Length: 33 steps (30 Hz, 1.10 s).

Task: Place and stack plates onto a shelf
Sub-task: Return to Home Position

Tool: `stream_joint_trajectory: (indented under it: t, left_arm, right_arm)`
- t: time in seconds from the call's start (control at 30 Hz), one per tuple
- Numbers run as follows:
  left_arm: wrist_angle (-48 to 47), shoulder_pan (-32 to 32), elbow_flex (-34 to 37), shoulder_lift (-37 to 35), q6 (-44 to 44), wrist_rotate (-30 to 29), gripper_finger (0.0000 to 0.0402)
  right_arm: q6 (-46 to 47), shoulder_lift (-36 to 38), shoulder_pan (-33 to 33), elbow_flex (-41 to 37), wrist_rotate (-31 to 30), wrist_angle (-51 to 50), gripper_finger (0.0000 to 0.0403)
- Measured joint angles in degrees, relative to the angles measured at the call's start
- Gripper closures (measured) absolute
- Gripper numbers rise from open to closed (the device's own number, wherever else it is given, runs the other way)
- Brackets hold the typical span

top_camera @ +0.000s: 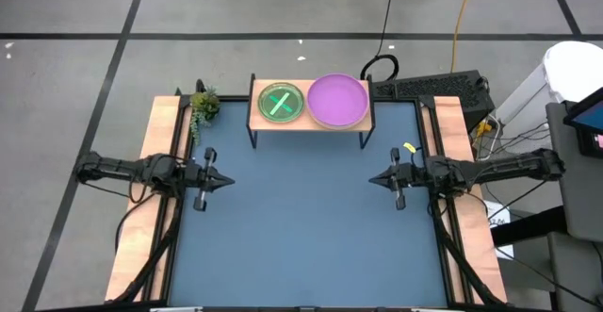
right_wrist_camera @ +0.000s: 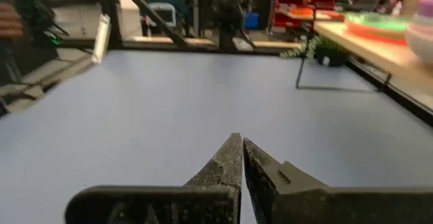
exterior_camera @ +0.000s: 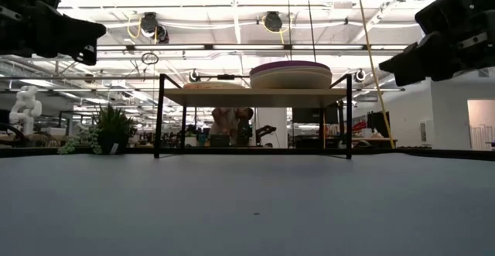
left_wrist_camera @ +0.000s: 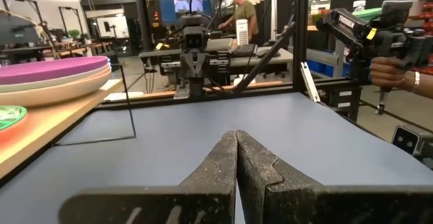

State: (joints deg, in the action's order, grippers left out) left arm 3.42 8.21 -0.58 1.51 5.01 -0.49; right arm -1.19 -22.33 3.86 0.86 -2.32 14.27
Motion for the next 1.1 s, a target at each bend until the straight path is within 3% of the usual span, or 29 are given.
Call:
stream_joint_trajectory:
  t: [0.27, 0.47, 0.6, 0.77, 0.97, 1.1]
  left_arm:
    - [-2.09, 0.02, 0.00, -1.37, 0.49, -0.05, 0.0400]
    - [-2.61, 0.01, -0.04, -1.37, 0.31, 0.00, 0.0400]
    - [-2.71, 0.00, -0.07, -1.37, 0.29, -0.02, 0.0400]
    - [-2.78, 0.02, -0.07, -1.37, 0.26, -0.05, 0.0400]
    - [-2.80, 0.02, -0.07, -1.37, 0.29, -1.09, 0.0400]
    - [-2.77, 0.02, -0.07, -1.37, 0.42, -1.33, 0.0400]
  right_arm:
    - [0.16, 6.95, -3.49, 0.00, 4.22, -4.39, 0.0403]
    - [2.34, 12.64, -6.31, 0.00, 12.88, -9.55, 0.0403]
    - [1.11, 15.88, -6.54, 0.00, 11.11, -11.26, 0.0403]
    - [1.88, 18.74, -5.69, 0.00, 1.67, -12.33, 0.0403]
    - [2.16, 21.94, -2.49, 0.00, 4.04, -12.67, 0.0403]
    - [3.37, 22.19, 0.47, 0.00, 2.24, -12.83, 0.0403]
